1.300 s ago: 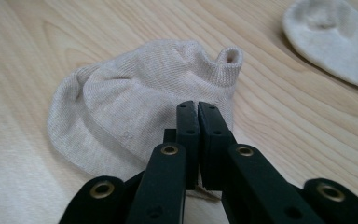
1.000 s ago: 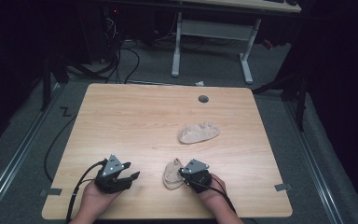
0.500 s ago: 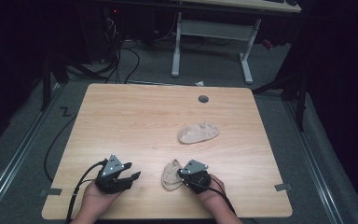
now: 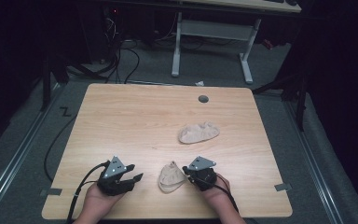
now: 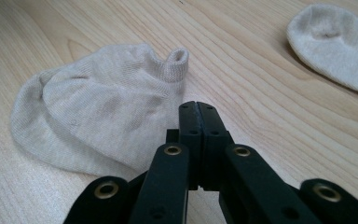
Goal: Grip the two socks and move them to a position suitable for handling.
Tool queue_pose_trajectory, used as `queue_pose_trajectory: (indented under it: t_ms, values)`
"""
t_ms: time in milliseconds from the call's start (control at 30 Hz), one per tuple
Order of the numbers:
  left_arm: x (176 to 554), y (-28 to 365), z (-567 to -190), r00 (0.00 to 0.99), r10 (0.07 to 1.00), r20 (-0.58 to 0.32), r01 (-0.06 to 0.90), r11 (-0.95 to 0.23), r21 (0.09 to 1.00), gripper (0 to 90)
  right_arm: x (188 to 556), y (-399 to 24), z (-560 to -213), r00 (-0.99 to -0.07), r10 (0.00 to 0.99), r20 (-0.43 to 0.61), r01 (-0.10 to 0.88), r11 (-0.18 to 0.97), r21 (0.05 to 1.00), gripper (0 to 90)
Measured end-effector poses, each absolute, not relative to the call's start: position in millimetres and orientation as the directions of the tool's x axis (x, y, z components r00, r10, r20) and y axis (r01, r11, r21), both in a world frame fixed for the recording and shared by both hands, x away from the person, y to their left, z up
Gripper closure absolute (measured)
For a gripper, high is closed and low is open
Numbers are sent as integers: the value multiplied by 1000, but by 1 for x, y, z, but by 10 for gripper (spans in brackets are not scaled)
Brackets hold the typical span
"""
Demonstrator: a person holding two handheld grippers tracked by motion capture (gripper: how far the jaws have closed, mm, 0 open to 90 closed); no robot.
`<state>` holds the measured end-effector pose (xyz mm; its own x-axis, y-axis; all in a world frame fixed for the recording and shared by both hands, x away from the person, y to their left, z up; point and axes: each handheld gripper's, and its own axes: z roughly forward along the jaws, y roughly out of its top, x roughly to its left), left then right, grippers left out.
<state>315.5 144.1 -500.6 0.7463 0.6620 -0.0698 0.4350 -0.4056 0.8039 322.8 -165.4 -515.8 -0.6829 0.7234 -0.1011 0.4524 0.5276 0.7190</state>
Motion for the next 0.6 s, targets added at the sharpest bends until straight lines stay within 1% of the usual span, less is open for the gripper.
queue_pose_trajectory:
  t_ms: [300, 600]
  values:
    - [310, 136, -501, 766, 642, -46, 415, -439, 797, 517, 322, -163, -524, -696, 710, -101, 461, 551, 695, 896]
    - [312, 136, -503, 762, 646, -43, 420, -442, 793, 514, 316, -156, -524, -718, 689, -98, 449, 566, 691, 891]
